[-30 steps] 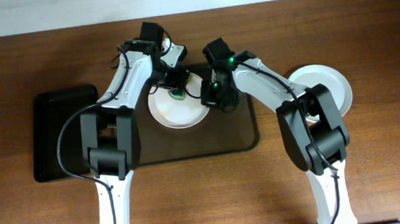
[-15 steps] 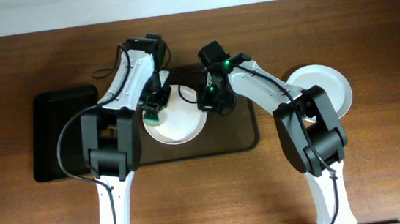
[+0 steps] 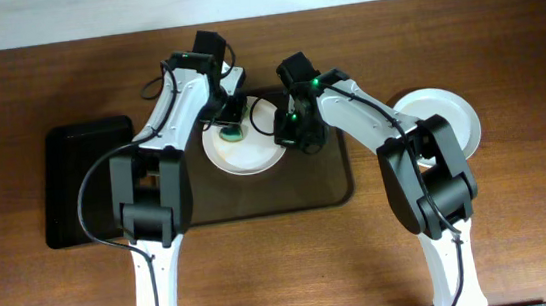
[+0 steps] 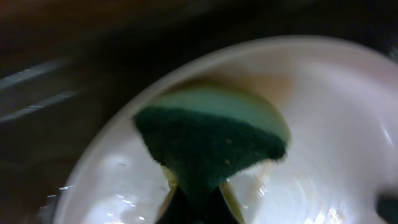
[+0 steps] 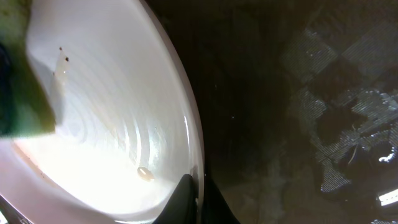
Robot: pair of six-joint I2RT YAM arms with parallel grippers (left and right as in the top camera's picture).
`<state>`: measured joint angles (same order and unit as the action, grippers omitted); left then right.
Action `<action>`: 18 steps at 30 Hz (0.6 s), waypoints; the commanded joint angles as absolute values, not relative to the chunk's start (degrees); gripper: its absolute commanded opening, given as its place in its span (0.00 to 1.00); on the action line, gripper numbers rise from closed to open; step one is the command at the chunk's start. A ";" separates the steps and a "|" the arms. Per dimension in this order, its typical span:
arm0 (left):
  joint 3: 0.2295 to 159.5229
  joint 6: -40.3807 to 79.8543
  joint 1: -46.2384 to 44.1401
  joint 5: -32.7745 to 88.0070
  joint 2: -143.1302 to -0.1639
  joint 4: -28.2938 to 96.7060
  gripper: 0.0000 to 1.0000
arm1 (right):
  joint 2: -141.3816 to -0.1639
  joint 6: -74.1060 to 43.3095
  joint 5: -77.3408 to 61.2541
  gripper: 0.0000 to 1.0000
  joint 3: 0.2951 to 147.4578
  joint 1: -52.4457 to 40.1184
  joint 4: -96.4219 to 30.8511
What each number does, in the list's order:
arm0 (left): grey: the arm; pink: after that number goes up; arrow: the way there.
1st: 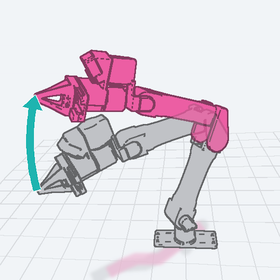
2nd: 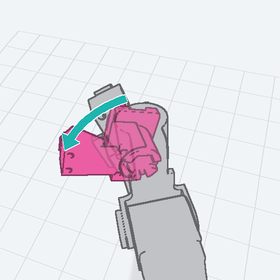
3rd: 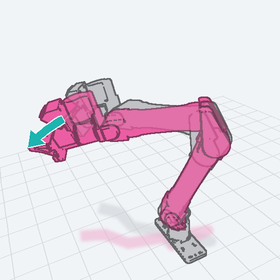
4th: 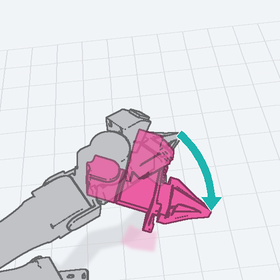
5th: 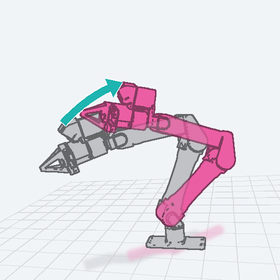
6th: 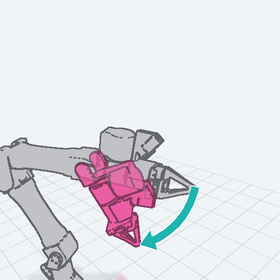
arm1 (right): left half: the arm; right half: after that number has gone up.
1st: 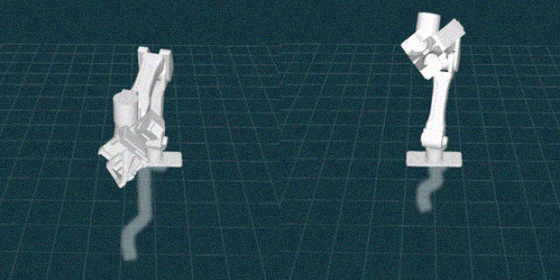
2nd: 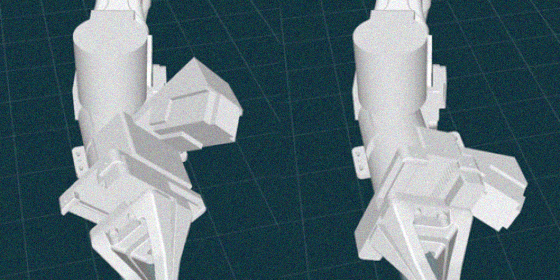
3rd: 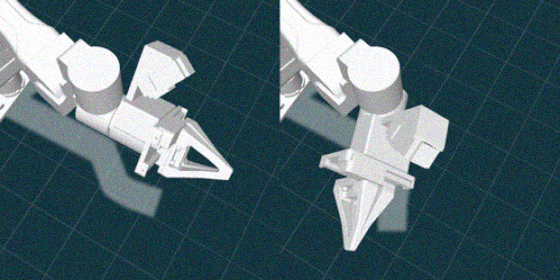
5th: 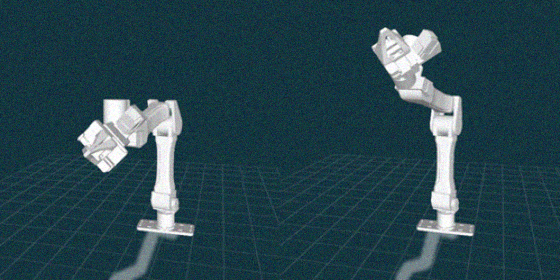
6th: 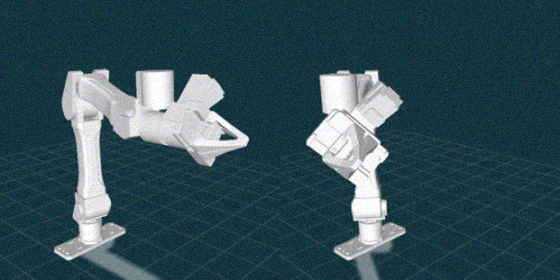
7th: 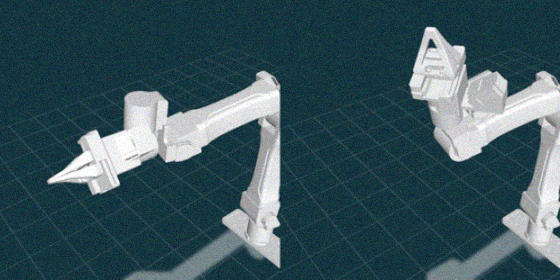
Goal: Clean dirty plates on tray and stack at the side
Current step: 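Scrub the pink plate with the sponge in the left gripper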
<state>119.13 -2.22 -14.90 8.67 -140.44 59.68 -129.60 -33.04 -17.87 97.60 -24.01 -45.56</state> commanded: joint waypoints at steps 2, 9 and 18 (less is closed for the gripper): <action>118.13 7.75 -14.48 -12.67 -143.04 60.82 0.01 | -131.04 -31.81 -16.91 0.04 96.53 -24.73 -46.17; 118.13 7.66 -14.48 -13.06 -143.04 76.20 0.00 | -131.04 -31.81 -16.93 0.04 96.53 -24.73 -46.02; 118.65 -5.96 -13.96 10.33 -143.04 83.59 0.01 | -131.04 -31.79 -16.95 0.04 96.53 -24.73 -46.24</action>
